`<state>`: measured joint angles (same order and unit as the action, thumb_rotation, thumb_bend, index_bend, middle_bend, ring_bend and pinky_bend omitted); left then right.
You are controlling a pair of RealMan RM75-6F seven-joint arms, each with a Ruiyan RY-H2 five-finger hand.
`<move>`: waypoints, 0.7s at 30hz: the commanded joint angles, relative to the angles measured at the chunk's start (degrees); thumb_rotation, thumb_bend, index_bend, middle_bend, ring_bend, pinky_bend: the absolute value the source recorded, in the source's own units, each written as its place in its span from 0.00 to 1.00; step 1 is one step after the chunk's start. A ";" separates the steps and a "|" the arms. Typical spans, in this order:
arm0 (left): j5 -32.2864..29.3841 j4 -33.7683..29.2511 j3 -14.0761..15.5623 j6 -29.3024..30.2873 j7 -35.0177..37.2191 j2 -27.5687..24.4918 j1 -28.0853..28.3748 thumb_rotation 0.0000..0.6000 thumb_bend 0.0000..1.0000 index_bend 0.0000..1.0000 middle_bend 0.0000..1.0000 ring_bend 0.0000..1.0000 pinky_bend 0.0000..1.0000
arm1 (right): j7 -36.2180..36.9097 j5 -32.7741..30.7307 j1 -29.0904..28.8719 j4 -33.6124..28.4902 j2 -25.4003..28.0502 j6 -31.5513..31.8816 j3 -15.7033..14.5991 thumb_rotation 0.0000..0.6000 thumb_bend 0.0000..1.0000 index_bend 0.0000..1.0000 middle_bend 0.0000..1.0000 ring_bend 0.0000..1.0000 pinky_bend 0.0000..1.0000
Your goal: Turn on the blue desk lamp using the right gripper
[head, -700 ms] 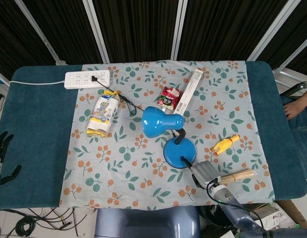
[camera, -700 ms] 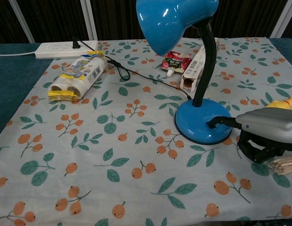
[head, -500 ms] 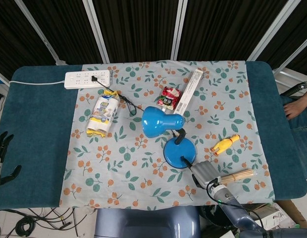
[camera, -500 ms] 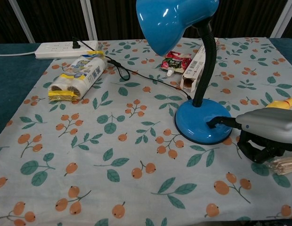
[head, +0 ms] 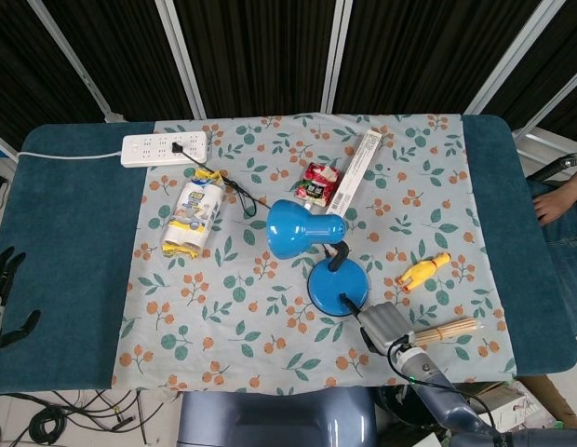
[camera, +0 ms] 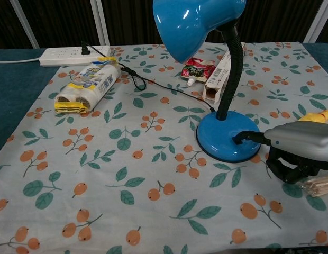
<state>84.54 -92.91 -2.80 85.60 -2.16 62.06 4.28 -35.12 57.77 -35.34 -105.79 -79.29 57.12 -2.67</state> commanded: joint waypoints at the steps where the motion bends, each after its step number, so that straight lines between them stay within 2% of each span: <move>1: 0.01 0.01 0.01 -0.02 -0.03 0.00 0.01 1.00 0.29 0.02 0.00 0.01 0.00 | -0.05 -0.06 -0.03 0.01 -0.02 0.02 -0.01 1.00 0.68 0.08 0.80 0.87 0.79; 21: -0.04 0.00 0.00 -0.06 0.06 -0.04 0.01 1.00 0.29 0.02 0.00 0.01 0.00 | -0.63 -0.43 -0.09 -0.38 -0.03 0.07 -0.69 1.00 0.68 0.09 0.81 0.87 0.79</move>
<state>84.50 -92.91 -2.80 85.54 -2.10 62.02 4.30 -35.73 57.36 -35.43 -106.17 -79.31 57.21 -3.34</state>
